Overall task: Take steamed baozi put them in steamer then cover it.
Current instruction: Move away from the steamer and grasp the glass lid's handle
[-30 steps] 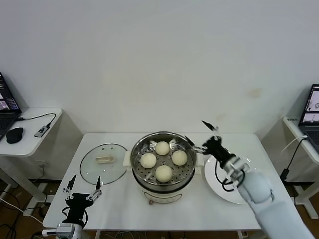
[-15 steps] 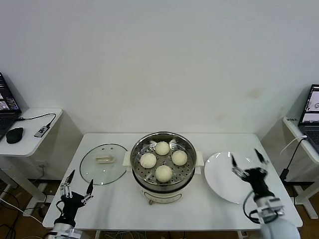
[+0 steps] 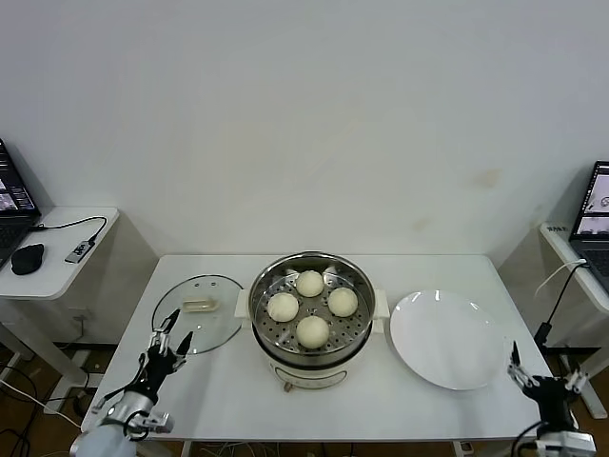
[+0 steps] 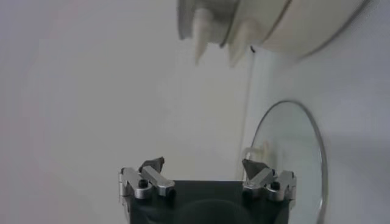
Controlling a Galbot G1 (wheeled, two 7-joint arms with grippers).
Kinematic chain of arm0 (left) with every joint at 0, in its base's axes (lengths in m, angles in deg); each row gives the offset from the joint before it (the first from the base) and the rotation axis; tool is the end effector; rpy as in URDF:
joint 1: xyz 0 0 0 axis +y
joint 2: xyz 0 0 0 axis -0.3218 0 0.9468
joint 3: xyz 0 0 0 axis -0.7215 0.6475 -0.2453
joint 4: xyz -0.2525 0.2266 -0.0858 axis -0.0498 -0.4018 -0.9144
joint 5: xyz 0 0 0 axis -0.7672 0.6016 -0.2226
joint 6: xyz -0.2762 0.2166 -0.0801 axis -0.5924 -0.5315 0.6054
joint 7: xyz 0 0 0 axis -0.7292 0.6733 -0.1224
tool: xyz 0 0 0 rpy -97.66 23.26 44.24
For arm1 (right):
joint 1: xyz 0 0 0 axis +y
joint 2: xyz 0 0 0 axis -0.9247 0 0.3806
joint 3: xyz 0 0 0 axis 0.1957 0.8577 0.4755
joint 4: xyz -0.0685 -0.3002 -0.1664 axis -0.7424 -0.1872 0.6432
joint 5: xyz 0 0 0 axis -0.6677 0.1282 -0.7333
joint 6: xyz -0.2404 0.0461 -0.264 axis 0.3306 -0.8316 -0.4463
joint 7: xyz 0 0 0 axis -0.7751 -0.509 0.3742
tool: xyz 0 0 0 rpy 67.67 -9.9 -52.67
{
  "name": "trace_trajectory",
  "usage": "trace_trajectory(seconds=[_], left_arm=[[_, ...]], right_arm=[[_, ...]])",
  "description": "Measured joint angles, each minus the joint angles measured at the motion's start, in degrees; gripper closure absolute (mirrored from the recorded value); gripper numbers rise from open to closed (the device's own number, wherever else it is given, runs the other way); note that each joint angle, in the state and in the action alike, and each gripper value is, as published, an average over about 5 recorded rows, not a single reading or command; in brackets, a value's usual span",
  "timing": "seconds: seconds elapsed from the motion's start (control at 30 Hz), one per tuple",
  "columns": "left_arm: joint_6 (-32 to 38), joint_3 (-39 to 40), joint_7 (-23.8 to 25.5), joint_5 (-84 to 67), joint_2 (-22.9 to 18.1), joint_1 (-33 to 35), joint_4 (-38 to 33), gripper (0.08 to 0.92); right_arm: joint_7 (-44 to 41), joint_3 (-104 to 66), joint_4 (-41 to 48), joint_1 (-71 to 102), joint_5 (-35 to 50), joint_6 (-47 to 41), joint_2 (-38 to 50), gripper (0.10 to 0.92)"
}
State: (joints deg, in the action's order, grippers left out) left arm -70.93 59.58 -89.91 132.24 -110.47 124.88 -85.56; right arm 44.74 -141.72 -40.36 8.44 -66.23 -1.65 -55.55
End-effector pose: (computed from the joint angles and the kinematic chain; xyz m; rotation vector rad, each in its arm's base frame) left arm 0.2590 0.1645 -0.4002 0.2837 2.2055 2.0607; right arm 0.1381 -0.1865 -0.3429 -0.5185 -3.0169 0.4275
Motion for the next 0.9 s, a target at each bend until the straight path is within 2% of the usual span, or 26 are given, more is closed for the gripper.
trace_trajectory(seconds=[0.47,0.9], left_arm=[[-0.99,5.91,0.65,5.75,-1.22,-14.27,13.92,0.177],[-1.46,8.15,1.15,7.58,-2.42,-20.97,20.44,0.177]], right_arm=[[0.76,-2.28,-0.30,2.52,-2.40,0.45,-2.89,0.203],[0.70,-2.30,0.25,3.02,-3.65,0.58,-3.53,0.203]])
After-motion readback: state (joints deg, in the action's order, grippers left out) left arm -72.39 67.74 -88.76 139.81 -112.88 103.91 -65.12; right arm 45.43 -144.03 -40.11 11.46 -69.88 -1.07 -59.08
